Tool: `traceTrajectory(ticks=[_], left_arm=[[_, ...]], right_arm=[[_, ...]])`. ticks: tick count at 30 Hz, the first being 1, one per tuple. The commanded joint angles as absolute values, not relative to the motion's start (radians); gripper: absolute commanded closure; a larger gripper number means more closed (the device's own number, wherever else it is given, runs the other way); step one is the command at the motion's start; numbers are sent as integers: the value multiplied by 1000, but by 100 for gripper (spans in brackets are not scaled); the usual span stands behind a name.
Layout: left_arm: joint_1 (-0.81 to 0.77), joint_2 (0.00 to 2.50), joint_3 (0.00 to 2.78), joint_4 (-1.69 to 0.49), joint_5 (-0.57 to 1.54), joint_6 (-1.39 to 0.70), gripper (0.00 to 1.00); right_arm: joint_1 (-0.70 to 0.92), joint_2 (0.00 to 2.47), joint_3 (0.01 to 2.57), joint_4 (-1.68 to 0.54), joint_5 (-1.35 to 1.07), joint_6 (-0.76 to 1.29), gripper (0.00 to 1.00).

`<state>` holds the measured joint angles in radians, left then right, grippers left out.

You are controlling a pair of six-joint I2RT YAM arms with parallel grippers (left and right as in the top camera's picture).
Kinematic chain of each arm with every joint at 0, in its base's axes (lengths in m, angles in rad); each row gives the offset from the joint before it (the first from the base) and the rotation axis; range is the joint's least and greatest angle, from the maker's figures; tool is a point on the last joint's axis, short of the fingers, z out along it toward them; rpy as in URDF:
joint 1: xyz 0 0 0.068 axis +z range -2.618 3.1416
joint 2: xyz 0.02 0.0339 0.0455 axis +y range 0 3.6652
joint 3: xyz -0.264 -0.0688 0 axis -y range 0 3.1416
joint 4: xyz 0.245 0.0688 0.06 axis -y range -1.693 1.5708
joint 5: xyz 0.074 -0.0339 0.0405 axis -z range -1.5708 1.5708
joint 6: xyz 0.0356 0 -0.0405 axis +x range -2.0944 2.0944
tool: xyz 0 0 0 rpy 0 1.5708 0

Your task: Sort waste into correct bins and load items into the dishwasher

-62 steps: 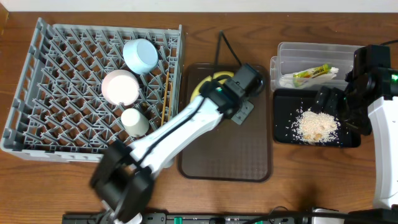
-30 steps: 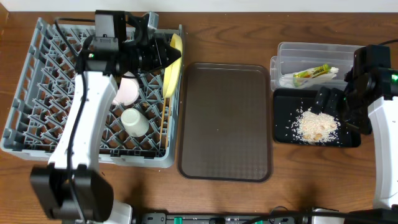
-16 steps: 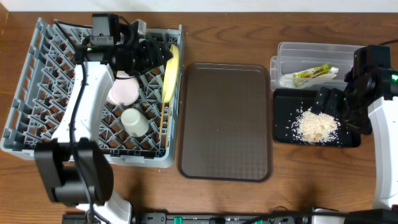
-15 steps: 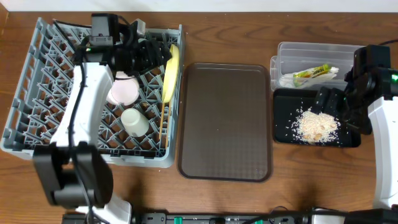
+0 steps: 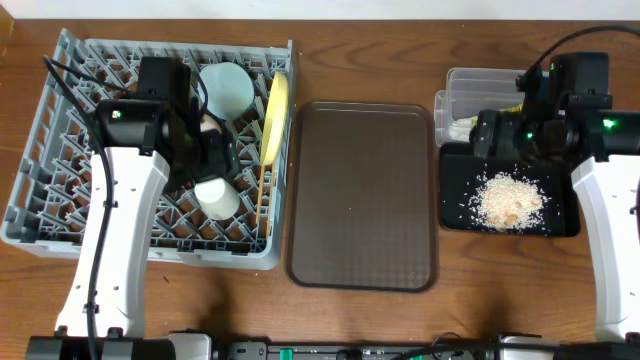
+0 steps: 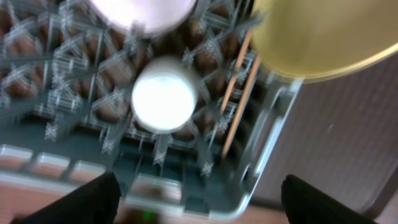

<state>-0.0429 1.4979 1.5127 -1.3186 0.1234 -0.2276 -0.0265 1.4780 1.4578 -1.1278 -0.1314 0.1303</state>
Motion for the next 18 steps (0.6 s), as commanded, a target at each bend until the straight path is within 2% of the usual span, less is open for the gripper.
traceTrajectory(ticks=[1, 6, 13, 18], left_arm=[[-43, 1480, 1501, -1381, 88, -215, 14], [-43, 1354, 1401, -1355, 89, -215, 13], [-43, 931, 1074, -1063, 89, -211, 9], [-43, 706, 978, -1039, 88, -211, 8]], right_arm=[[-19, 1457, 1463, -1188, -117, 103, 1], [-19, 1329, 1364, -1168, -117, 103, 1], [-19, 812, 979, -943, -63, 104, 1], [-19, 563, 925, -1025, -49, 104, 1]])
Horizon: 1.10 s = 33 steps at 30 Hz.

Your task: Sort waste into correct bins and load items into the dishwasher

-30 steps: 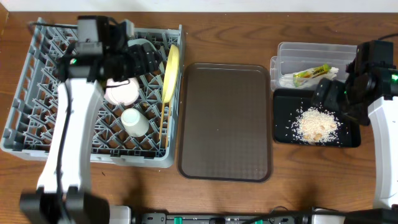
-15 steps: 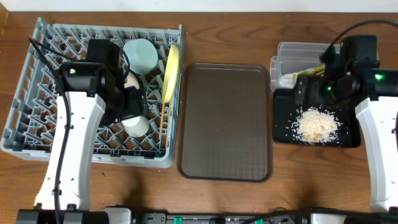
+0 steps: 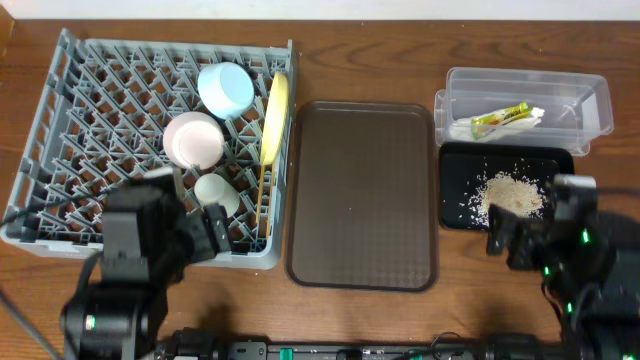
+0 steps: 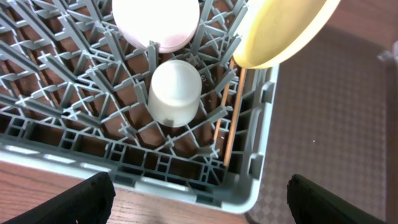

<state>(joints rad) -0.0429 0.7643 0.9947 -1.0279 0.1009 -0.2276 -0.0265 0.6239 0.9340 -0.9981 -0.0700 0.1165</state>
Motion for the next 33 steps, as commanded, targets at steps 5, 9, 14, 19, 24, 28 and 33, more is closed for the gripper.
traceTrajectory(ticks=[5, 9, 14, 19, 24, 28, 33], left_arm=[[-43, 672, 978, -1065, 89, -211, 8], [-43, 672, 978, -1065, 88, -211, 8], [-43, 672, 978, -1065, 89, -211, 7], [-43, 672, 978, -1065, 89, -211, 7], [-43, 672, 978, -1065, 89, -211, 7], [-43, 672, 978, -1065, 89, -211, 7], [-43, 672, 978, -1065, 89, -211, 7]], right_arm=[[-19, 509, 925, -1195, -49, 103, 1], [-19, 509, 924, -1217, -49, 103, 1], [-19, 509, 924, -1217, -49, 103, 1], [-10, 447, 859, -1093, -41, 95, 1], [4, 234, 559, -636, -42, 69, 1], [15, 99, 344, -358, -42, 54, 1], [22, 5, 136, -68, -42, 4, 1]])
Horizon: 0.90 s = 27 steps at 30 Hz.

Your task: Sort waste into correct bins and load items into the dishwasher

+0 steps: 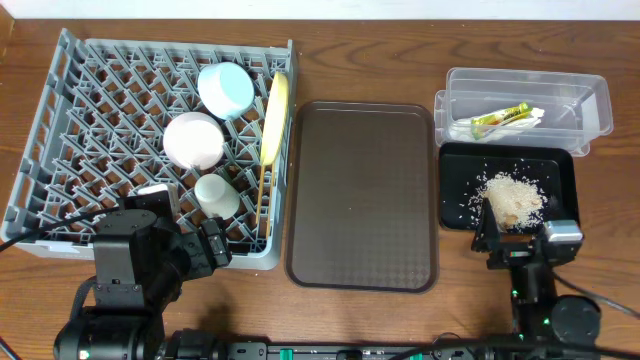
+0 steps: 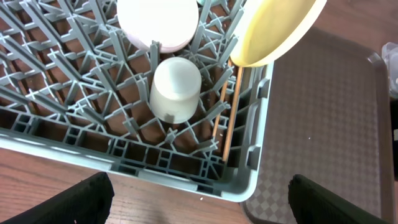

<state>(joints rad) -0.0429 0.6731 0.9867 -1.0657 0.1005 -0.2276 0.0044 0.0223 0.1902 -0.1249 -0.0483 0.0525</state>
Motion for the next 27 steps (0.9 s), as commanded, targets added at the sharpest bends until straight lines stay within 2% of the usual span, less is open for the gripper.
traceTrajectory(ticks=[1, 3, 6, 8, 27], left_arm=[[-43, 672, 978, -1065, 89, -211, 7], [-43, 672, 978, -1065, 89, -211, 7], [-43, 672, 978, -1065, 89, -211, 7], [-43, 672, 978, -1065, 89, -211, 7], [-43, 672, 978, -1065, 89, -211, 7]], right_arm=[[27, 5, 107, -27, -41, -14, 1], [33, 5, 58, 28, -41, -52, 1], [33, 5, 5, -9, -42, -64, 1], [34, 5, 6, -76, -40, -65, 1], [33, 5, 6, -72, -41, -65, 1]])
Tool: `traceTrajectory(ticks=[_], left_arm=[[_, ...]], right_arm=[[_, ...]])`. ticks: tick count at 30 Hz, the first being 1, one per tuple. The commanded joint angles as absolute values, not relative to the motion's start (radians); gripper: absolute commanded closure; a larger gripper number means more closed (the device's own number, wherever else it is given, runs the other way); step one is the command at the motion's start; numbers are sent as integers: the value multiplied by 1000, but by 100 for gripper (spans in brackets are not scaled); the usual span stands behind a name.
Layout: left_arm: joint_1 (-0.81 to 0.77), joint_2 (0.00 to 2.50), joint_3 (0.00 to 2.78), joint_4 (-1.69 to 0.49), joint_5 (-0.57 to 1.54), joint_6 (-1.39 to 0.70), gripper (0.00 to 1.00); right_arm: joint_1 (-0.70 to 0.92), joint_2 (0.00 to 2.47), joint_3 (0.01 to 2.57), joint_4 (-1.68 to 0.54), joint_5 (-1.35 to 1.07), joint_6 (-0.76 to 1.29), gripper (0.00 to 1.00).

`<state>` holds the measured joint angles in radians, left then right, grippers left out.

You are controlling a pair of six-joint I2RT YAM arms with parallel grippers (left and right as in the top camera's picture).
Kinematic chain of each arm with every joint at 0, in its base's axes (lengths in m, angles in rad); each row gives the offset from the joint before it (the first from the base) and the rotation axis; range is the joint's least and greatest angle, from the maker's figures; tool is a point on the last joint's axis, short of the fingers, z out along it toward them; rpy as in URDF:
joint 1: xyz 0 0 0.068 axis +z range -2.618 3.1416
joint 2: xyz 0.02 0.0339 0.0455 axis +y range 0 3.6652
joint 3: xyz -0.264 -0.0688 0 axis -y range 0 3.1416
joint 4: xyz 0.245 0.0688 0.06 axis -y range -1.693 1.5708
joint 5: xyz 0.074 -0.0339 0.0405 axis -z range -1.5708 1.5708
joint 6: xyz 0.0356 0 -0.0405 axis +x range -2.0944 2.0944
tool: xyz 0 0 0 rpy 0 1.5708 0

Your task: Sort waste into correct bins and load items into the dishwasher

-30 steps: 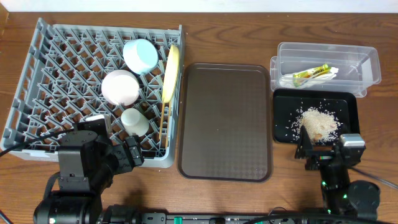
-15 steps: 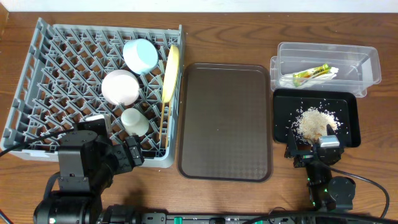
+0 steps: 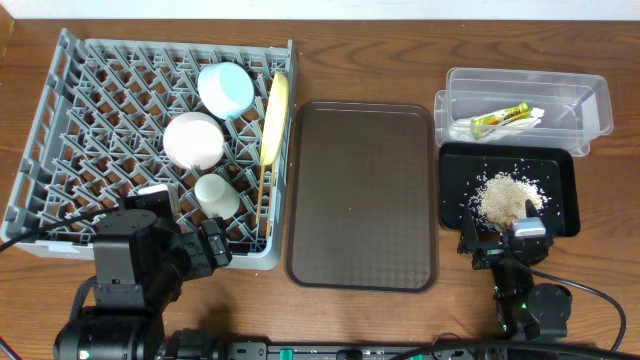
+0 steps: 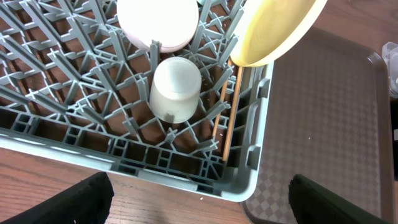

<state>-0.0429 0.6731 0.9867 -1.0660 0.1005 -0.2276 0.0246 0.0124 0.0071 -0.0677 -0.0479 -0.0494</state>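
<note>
The grey dish rack (image 3: 40,215) at the left holds a blue cup (image 3: 225,88), a pink bowl (image 3: 193,140), a white cup (image 4: 176,89), an upright yellow plate (image 4: 280,28) and chopsticks (image 4: 231,106). A wrapper (image 3: 505,117) lies in the clear bin (image 3: 590,105). Food crumbs (image 3: 500,195) lie in the black bin (image 3: 565,170). My left gripper (image 4: 199,190) is open and empty, above the rack's near right corner. My right gripper (image 3: 503,247) sits at the black bin's near edge, and its jaws cannot be made out.
A brown tray (image 3: 362,195) with nothing on it lies between the rack and the bins. Both arms are low at the table's near edge, and bare wood lies around the tray and bins.
My right arm has shifted slightly left and toward the black bin's near edge. The left arm and every object stay where they were.
At first my left arm reached over the rack by the white cup, and my right arm was over the bins. Then both arms were back at the table's near edge, grippers empty. They have stayed there, apart from a small shift of the right arm.
</note>
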Motion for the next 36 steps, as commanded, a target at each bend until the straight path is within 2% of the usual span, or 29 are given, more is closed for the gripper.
traceTrajectory(ticks=[1, 13, 17, 29, 36], left_arm=[[-43, 672, 978, -1065, 89, -211, 7], [-43, 672, 973, -1095, 60, -203, 7], [-39, 583, 865, -1057, 49, -203, 7], [-39, 118, 262, -482, 36, -203, 7], [-22, 1, 43, -94, 36, -167, 7]], right_arm=[[33, 5, 6, -72, -41, -65, 1], [33, 5, 6, -72, -41, -65, 1], [33, 5, 6, -72, -41, -65, 1], [33, 5, 6, -72, -41, -65, 1], [33, 5, 6, -72, -41, -65, 1]])
